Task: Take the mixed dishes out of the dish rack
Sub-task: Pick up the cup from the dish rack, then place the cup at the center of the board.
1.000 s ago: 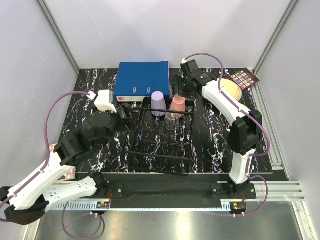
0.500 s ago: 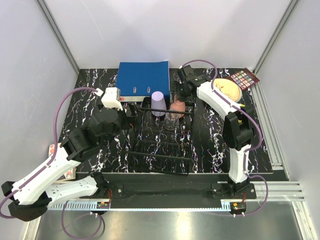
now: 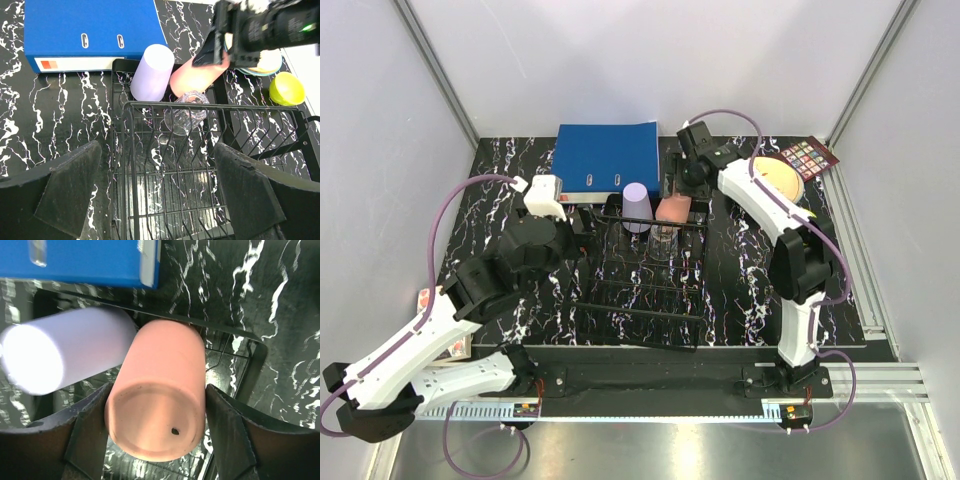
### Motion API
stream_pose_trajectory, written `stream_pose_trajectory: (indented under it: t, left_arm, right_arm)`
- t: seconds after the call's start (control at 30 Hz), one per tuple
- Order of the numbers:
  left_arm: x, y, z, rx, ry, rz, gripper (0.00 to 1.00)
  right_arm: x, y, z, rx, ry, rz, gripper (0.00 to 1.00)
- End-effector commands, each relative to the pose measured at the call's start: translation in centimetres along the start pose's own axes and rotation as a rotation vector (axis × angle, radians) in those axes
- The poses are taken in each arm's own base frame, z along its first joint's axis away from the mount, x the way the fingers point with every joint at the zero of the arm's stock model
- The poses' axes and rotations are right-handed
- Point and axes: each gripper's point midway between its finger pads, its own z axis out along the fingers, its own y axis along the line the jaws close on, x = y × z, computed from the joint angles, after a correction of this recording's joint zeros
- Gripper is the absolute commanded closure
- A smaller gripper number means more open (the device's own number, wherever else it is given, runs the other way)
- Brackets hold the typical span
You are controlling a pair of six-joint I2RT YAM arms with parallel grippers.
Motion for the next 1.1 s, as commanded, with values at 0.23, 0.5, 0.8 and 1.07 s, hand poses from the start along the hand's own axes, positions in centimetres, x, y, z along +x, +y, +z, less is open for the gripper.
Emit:
stream_pose_trajectory:
  t: [0.23,0.5,0.8,1.07]
  left_arm:
    - [-6.3,-2.2,-0.2,0.035,-0.158,-0.021,0.01]
    - [-11.2,-3.4,0.0,0.058,-0.260,-0.113,0.01]
    - [-15.2,-11.8,-2.3,0.645,-0.273,-0.315,0.01]
    - [-16.6,-13.6,-2.0,0.846,-0.290,-0.408,0.01]
  right_arm:
    - [-13.2,4.4,-22.4,-0.205,-0.529,0.047,1.00]
    - [-16.0,4.9,-31.0,-0.998,-0.646,0.368,1.00]
    - [-14.3,6.3,-32.8,-1.266,-0.527,0.395,1.00]
    - [-12.3,7.0,-32.2,-1.248,-0.491,0.376,1.00]
